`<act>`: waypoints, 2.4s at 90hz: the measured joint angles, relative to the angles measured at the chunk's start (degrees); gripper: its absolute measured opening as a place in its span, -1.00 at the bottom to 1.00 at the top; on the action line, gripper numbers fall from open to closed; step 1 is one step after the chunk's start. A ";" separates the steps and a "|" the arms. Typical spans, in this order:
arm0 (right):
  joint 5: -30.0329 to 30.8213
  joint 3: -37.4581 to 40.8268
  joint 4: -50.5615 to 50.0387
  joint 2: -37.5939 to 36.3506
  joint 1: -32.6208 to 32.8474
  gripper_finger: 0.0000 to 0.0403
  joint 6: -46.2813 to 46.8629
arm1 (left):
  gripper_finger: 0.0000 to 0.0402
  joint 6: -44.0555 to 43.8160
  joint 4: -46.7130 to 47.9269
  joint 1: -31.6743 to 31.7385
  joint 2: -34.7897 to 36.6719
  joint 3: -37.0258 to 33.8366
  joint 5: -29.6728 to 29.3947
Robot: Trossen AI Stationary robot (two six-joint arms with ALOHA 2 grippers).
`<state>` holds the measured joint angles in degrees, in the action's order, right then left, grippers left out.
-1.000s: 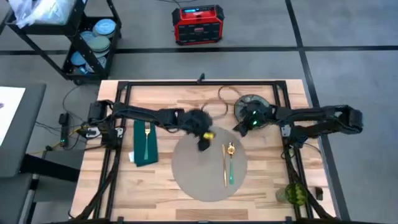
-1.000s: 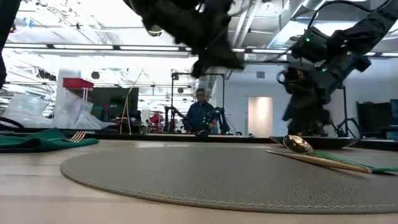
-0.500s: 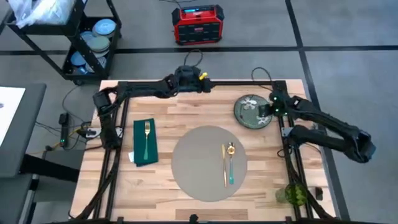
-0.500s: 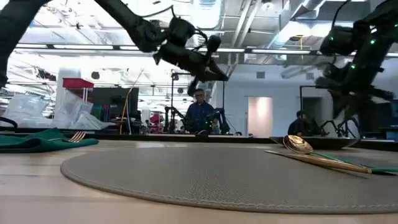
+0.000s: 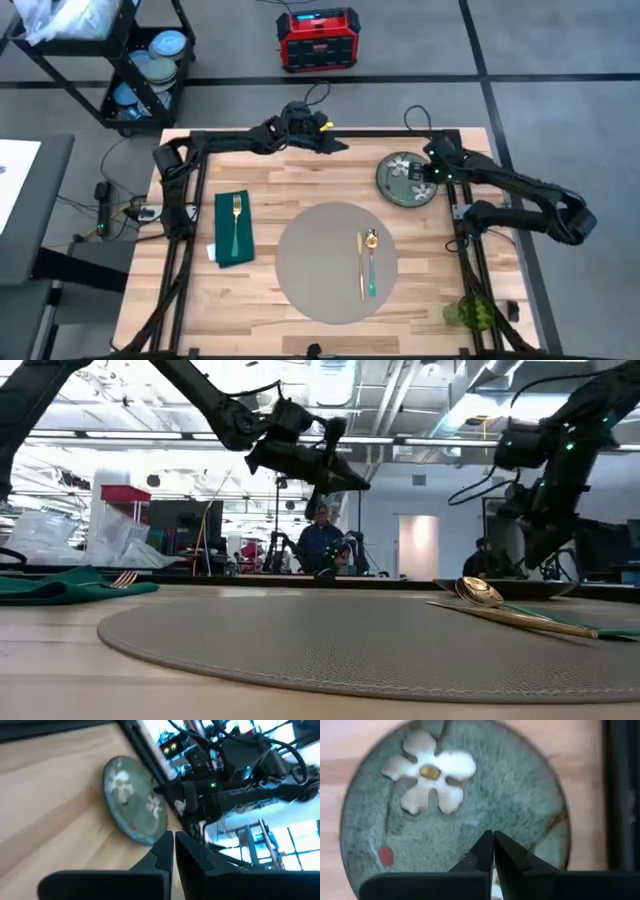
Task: Set table place
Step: Put the green plate on the gray placemat
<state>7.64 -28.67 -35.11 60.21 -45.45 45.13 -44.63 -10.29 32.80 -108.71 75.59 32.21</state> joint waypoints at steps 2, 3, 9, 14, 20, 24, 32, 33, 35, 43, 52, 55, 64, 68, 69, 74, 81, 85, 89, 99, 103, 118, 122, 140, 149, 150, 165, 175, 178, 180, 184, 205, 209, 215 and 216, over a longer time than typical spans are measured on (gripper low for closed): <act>0.14 0.00 0.00 1.10 0.86 -1.00 0.65 | -1.00 0.50 0.53 0.38 0.00 0.00 0.74; 0.33 0.00 0.00 1.66 1.29 -1.00 1.02 | -1.00 0.72 0.73 0.56 0.00 0.00 1.05; 1.66 0.00 0.59 4.85 4.05 -1.00 2.69 | -1.00 1.89 2.02 1.59 0.00 0.02 2.47; 2.74 -0.28 1.62 7.60 6.20 -1.00 3.76 | -1.00 2.13 3.05 2.36 0.00 0.02 3.45; 4.01 -1.74 1.64 11.39 8.49 -1.00 4.73 | -1.00 2.19 3.70 3.15 0.00 0.00 4.91; 5.00 -3.22 1.28 14.06 9.79 -1.00 5.04 | -1.00 2.22 3.61 3.65 0.00 0.00 6.38; 5.58 -7.30 1.78 19.89 11.75 -1.00 4.25 | -1.00 2.97 3.85 4.42 0.00 0.00 9.55; 5.58 -7.90 1.84 20.60 11.97 -1.00 4.04 | -1.00 3.16 3.99 4.48 0.00 0.00 9.97; 5.58 -9.15 1.94 22.04 12.44 -1.00 3.44 | -1.00 3.60 4.44 4.62 0.00 0.00 10.46; 5.18 -14.80 1.94 27.69 13.82 -1.00 1.18 | -1.00 5.75 7.79 5.07 0.00 0.00 11.23; 3.65 -21.72 2.39 33.62 14.70 -1.00 -1.69 | -1.00 9.03 12.63 5.60 0.00 0.00 11.19; 3.29 -24.05 2.50 35.52 15.04 -1.00 -2.98 | -1.00 10.35 14.33 5.84 0.00 0.00 11.20; 1.36 -31.22 2.08 40.96 15.96 -1.00 -7.01 | -1.00 14.62 19.37 6.72 0.00 0.00 10.86; 0.97 -34.44 1.26 43.52 16.30 -1.00 -8.49 | -1.00 16.44 21.63 7.26 0.00 0.00 10.39; 0.89 -35.17 0.90 44.12 16.39 -1.00 -8.84 | -1.00 16.89 22.19 7.42 0.00 0.00 10.17; 0.18 -38.86 -1.21 46.97 17.18 -1.00 -10.57 | -1.00 18.97 24.86 8.27 0.00 0.00 8.90; -1.40 -43.39 -1.35 50.25 18.23 -1.00 -13.22 | -1.00 21.73 27.95 9.39 0.00 0.00 6.62; -1.14 -45.64 -1.83 52.01 19.00 -1.00 -14.64 | -1.00 23.11 29.45 10.01 0.00 0.00 5.95; -1.51 -47.57 -2.80 53.51 19.49 -1.00 -15.65 | -1.00 23.93 30.71 10.61 0.00 0.00 5.60; -3.85 -51.85 -3.17 56.23 20.33 -1.00 -18.04 | -1.00 24.57 32.49 11.82 0.00 0.00 5.48; -4.77 -53.20 -3.13 57.02 20.53 -1.00 -19.07 | -1.00 25.09 33.11 12.24 0.00 0.00 5.46; -7.87 -57.84 -2.88 59.27 21.56 -1.00 -22.11 | -1.00 27.41 35.87 13.50 0.00 0.00 4.94; -9.91 -58.51 -2.06 59.34 21.61 -1.00 -23.59 | -1.00 27.97 36.57 13.79 0.00 0.00 4.75; -10.76 -58.70 0.53 57.99 22.11 -1.00 -24.85 | -1.00 27.65 38.45 14.64 0.00 0.00 4.58; -6.23 -58.80 -2.63 53.22 21.71 -1.00 -26.31 | -1.00 23.12 37.48 14.50 0.00 0.00 4.92; -5.47 -58.84 -3.37 52.51 21.56 -1.00 -26.65 | -1.00 22.73 37.25 14.42 0.00 0.00 5.11; 1.29 -57.94 -14.83 45.72 18.11 -0.98 -33.20 | -0.99 19.21 29.44 11.49 0.00 -0.02 7.61; -2.11 -55.10 -19.27 42.25 14.25 -0.85 -34.46 | -0.90 17.04 22.00 8.95 0.02 0.00 8.19; -3.26 -53.77 -20.02 41.51 13.10 -0.79 -34.47 | -0.86 16.83 20.65 8.26 0.02 0.00 8.13; -4.06 -52.61 -20.38 41.01 12.15 -0.73 -34.39 | -0.83 16.75 19.92 7.82 0.02 0.00 8.13; -5.56 -50.15 -20.30 40.15 10.50 -0.63 -33.65 | -0.77 16.85 19.00 7.00 0.02 0.00 8.14; -14.15 -35.70 -10.95 35.44 3.37 -0.08 -27.44 | -0.41 16.32 18.52 6.19 -0.04 0.00 8.17; -17.17 -33.47 -7.97 35.12 2.57 -0.02 -25.31 | -0.34 16.21 18.86 6.25 -0.04 0.00 8.06; -20.67 -31.12 -3.05 34.46 1.77 0.03 -23.35 | -0.26 16.40 21.41 6.41 -0.04 0.00 8.14; -20.96 -30.88 -2.64 34.42 1.67 0.03 -23.25 | -0.25 16.48 22.17 6.49 -0.04 0.00 8.21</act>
<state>-13.33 -59.54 -37.75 94.63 -43.78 21.89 -28.15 11.88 39.29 -108.75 75.59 40.42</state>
